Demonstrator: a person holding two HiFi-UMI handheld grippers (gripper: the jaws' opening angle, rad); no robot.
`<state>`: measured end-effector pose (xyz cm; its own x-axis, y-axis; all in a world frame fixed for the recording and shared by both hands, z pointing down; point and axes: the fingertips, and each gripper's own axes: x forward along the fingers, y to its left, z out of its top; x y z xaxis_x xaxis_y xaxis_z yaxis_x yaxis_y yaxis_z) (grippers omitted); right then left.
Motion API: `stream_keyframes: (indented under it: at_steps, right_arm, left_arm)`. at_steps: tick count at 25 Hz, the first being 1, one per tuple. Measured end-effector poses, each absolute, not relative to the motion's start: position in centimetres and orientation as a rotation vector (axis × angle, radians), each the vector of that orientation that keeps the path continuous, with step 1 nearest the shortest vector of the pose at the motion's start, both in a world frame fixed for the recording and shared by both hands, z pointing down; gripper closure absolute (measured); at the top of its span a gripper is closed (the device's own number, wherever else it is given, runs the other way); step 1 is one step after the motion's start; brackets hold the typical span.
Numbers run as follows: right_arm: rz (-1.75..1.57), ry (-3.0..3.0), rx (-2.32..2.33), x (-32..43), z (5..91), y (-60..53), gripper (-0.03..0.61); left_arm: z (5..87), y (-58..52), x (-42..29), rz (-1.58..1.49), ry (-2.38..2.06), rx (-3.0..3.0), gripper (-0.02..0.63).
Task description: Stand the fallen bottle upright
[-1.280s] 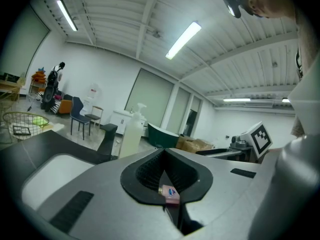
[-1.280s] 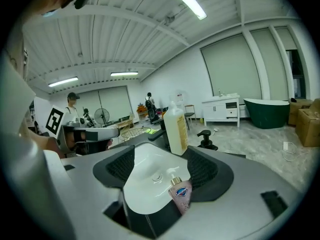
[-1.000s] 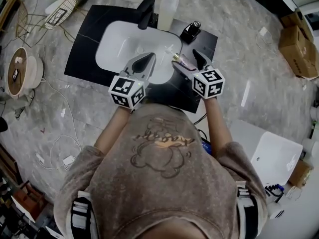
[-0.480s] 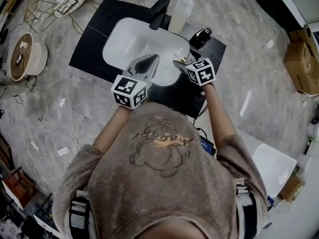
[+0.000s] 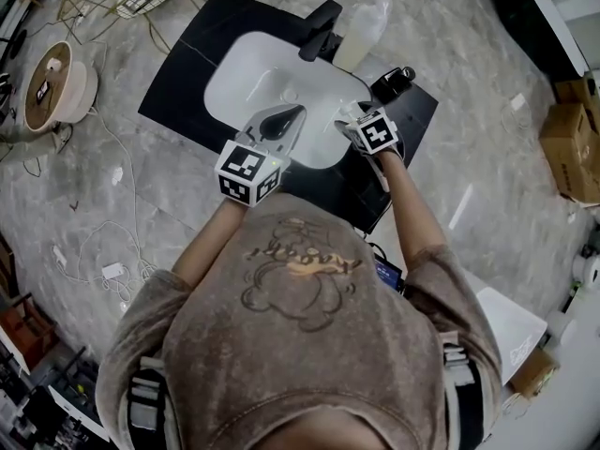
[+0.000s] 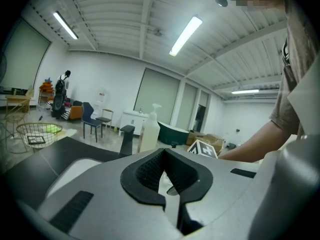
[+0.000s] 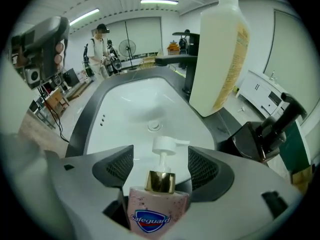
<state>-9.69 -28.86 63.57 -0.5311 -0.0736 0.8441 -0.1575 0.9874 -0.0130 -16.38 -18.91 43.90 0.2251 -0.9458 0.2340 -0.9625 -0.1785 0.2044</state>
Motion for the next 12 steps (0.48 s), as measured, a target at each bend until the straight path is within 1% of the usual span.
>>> stream_keyframes:
  at_steps: [3,9,12]
  right_arm:
    - [0.103,-2.082,0.140,-9.8,64.8,-29.0,0.257]
    - [0.092,-2.025,0.137,-10.2,66.8,-29.8,0.291]
    - [0.159,-1.977,0.116,-9.7,68.0,-28.8,0.313]
  left_arm:
    - [44.1,-18.8,-17.1,0.077,-1.790,2.181,0.594]
    - [44.5,-19.1,-18.6,0.060,-1.812,2.148,0.595]
    - [44.7,-19.2,-19.1,0.058,-1.821,2.137,0.595]
